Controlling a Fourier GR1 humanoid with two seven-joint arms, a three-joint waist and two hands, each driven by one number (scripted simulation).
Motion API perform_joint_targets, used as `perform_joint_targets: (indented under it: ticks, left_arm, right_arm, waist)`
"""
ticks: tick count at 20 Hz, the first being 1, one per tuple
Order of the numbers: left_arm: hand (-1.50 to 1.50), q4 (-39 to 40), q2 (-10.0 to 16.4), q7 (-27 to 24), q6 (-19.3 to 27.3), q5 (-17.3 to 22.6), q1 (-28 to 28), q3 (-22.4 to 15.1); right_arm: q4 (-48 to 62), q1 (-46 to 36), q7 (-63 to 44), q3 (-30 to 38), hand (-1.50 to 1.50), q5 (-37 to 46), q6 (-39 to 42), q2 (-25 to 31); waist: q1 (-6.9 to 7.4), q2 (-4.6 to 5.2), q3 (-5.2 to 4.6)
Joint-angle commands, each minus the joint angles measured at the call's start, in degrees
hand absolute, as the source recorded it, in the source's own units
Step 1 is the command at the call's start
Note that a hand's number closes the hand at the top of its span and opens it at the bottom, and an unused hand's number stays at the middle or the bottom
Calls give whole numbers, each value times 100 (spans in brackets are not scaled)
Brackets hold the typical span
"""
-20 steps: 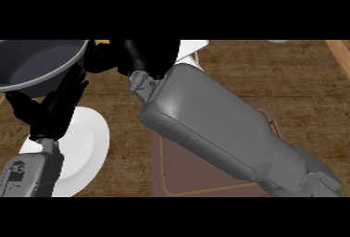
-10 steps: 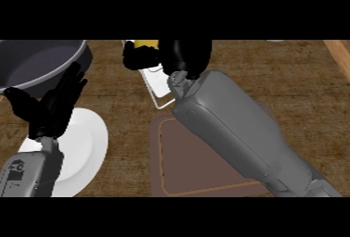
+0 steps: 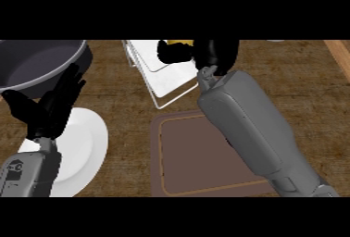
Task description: Pick the lemon from the tray and place it in the tiered shelf
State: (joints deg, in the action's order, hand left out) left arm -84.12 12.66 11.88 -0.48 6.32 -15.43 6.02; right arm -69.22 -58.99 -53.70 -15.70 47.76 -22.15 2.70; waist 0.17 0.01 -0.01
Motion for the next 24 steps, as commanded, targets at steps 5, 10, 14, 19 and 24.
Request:
perform_joint_targets:
  ticks: [5, 10, 14, 19, 24]
  left_arm:
    - [0, 110, 219, -23, -320, 234, 63, 264]
    - [0, -174, 79, 283, -133, 106, -59, 91]
    - [0, 39, -64, -185, -116, -114, 70, -21]
    - [0, -403, -92, 89, 28, 3, 303, 78]
    - [0, -465, -159, 178, 120, -155, 355, -35]
  right_arm:
    - [110, 327, 590, 526, -150, 360, -781, 213]
    - [342, 198, 1420, 863, -150, 96, -1320, 150]
    - [281, 107, 1709, 1292, -150, -427, -881, 440]
    - [-971, 675, 1212, 1667, -150, -1742, 607, 793]
    - [-2432, 1550, 973, 2046, -150, -2211, 1284, 1461]
  waist:
    - [2, 6, 0]
    - [12, 5, 2]
    - [10, 7, 1]
    - [-71, -40, 5]
    - [-105, -41, 5]
